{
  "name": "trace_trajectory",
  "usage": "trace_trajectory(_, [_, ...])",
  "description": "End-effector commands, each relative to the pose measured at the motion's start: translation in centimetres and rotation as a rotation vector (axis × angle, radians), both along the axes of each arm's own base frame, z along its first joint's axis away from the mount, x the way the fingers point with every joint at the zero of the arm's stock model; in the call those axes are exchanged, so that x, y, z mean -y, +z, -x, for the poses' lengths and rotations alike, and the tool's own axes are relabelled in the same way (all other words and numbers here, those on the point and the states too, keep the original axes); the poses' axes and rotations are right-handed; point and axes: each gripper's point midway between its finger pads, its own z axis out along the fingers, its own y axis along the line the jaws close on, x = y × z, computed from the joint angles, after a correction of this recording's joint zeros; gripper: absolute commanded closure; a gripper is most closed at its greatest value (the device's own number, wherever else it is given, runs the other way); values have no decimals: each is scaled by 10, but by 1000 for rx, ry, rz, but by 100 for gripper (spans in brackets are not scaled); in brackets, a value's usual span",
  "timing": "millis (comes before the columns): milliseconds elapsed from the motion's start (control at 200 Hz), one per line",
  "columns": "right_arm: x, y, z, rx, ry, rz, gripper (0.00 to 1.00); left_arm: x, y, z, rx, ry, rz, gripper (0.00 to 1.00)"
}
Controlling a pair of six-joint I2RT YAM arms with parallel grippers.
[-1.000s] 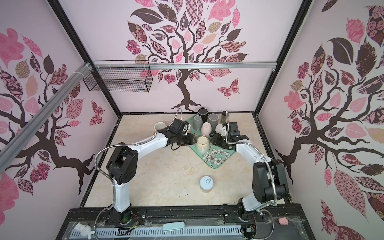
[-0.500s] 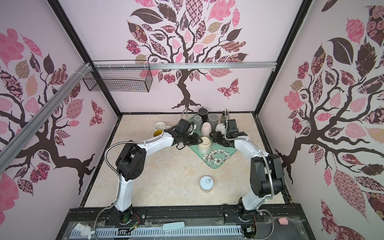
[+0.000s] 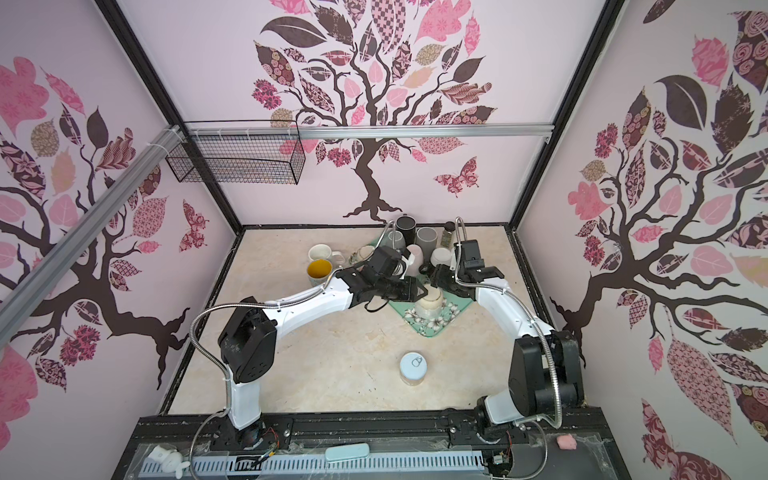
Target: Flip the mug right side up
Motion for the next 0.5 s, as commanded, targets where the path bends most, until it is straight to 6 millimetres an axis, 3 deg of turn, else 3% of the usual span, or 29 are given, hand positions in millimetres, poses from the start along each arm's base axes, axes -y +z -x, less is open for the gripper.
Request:
trace_trajectory(0, [0, 5, 22, -11, 11, -14, 36, -23, -12, -32, 29, 33, -39, 55])
trace_trajectory(165, [-9, -13, 49, -66, 21, -38, 36, -19, -31, -52, 22, 8, -56, 55])
trace_trajectory(495, [-29, -41, 85, -146, 62, -81, 37, 13, -61, -90, 40, 6, -40, 55])
